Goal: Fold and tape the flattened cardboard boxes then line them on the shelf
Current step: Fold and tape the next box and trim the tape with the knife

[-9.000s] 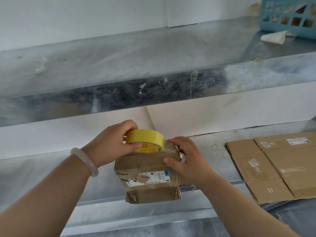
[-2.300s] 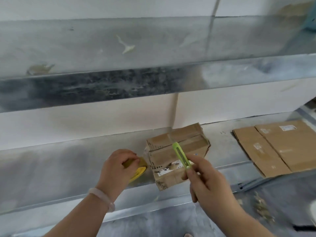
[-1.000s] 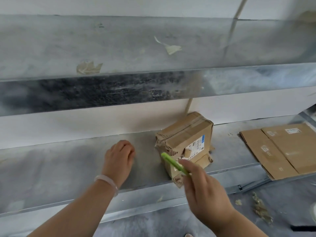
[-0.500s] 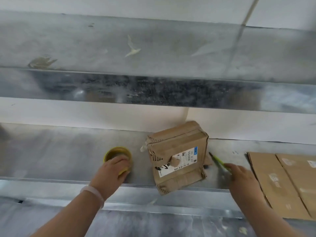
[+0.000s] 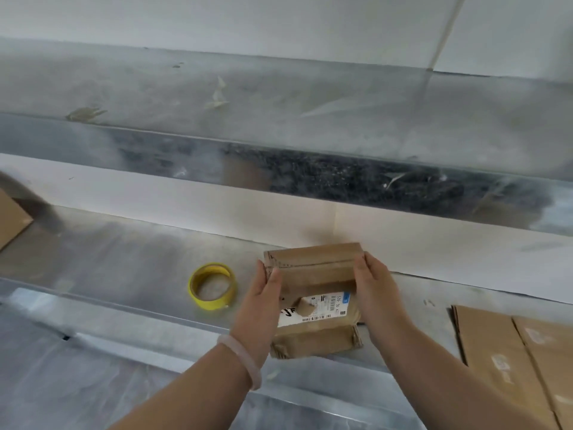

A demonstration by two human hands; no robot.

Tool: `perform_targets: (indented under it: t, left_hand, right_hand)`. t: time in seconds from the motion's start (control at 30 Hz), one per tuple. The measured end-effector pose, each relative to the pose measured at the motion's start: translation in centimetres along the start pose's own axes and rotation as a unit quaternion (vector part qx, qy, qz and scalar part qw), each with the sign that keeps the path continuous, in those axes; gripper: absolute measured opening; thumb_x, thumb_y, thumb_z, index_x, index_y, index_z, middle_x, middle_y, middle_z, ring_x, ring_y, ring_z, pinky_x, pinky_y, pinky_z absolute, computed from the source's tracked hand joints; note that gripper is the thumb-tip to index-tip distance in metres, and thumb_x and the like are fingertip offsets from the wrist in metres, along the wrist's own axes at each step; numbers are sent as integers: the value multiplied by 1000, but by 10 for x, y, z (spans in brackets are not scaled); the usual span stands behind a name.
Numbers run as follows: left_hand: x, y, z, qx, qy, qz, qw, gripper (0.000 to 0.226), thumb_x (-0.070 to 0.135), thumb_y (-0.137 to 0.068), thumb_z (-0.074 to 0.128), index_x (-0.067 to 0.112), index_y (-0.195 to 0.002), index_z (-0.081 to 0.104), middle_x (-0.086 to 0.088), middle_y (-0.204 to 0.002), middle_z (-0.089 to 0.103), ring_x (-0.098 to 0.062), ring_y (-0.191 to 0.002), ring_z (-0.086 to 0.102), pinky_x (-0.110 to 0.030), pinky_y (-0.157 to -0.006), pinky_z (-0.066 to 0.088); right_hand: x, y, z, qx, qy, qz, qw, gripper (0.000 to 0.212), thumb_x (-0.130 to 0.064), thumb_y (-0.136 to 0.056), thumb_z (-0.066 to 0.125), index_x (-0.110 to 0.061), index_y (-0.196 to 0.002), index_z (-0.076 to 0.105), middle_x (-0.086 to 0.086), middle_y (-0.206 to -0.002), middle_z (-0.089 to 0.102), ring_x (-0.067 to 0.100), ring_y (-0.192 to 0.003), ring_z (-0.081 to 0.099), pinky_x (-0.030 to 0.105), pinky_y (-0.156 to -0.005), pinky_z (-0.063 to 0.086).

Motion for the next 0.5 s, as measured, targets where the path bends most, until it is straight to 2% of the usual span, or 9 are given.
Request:
perform_targets:
  t: [0.03,0.1,0.17,0.23,0.3,0.43,0.5]
  left_hand:
    - [-1,2,-1,11,17,-5,1000,42,46,-94,50,36,-135,48,19,-121,58,-5,-111,54,-28,-104,37]
    - [-4,1,-3,36,7,0,999,40,49,-89,56,30,-124,61,14,-112,66,-5,-103,59,-32,-100,44]
    - [-2,2,0,68,-55,19,996,36,52,-83,64,28,-111,67,13,-98,71,-8,-94,65,-33,-92,50]
    - [2,2,5,87,-94,40,991,21,47,-80,70,29,-90,70,13,-80,73,-7,-80,68,-31,-80,55]
    - [5,-1,8,100,-89,39,990,15,41,-80,72,26,-82,70,10,-72,72,-9,-73,68,-29,-72,55]
    - [1,-5,9,134,-78,37,987,16,33,-88,65,25,-75,68,8,-70,69,-10,-69,63,-21,-62,49]
    - [-3,-3,11,141,-63,44,987,19,30,-91,61,23,-75,69,10,-68,67,-10,-68,60,-21,-61,47]
  right_hand:
    - [7,5,-1,16,-34,16,999,49,-59,-91,45,-32,-132,46,-4,-127,55,19,-107,58,48,-97,48]
    - [20,15,-2,38,-71,51,996,41,-54,-89,58,-29,-117,45,-6,-112,51,13,-92,56,41,-87,49]
    - [26,22,1,47,-51,51,996,52,-54,-78,71,-30,-114,41,-4,-115,46,16,-94,57,42,-90,51]
    - [23,23,4,58,-38,41,997,62,-53,-69,80,-31,-113,42,-2,-119,48,19,-98,58,45,-92,52]
    - [18,17,4,70,-44,37,996,58,-52,-67,81,-31,-110,47,-3,-114,56,18,-97,61,45,-90,54]
    - [21,12,-3,77,-50,17,996,30,-50,-82,70,-29,-102,64,-8,-94,69,16,-87,66,42,-83,56]
    - [25,14,-7,72,-55,14,996,16,-45,-89,64,-30,-83,68,-7,-81,70,18,-81,67,43,-81,57]
Point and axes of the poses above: each hand's wrist, its own y-axis away from the middle knuckle, its own z-axis out of the palm, x = y × z, the point moved 2 cm from there along -y, towards the middle knuckle
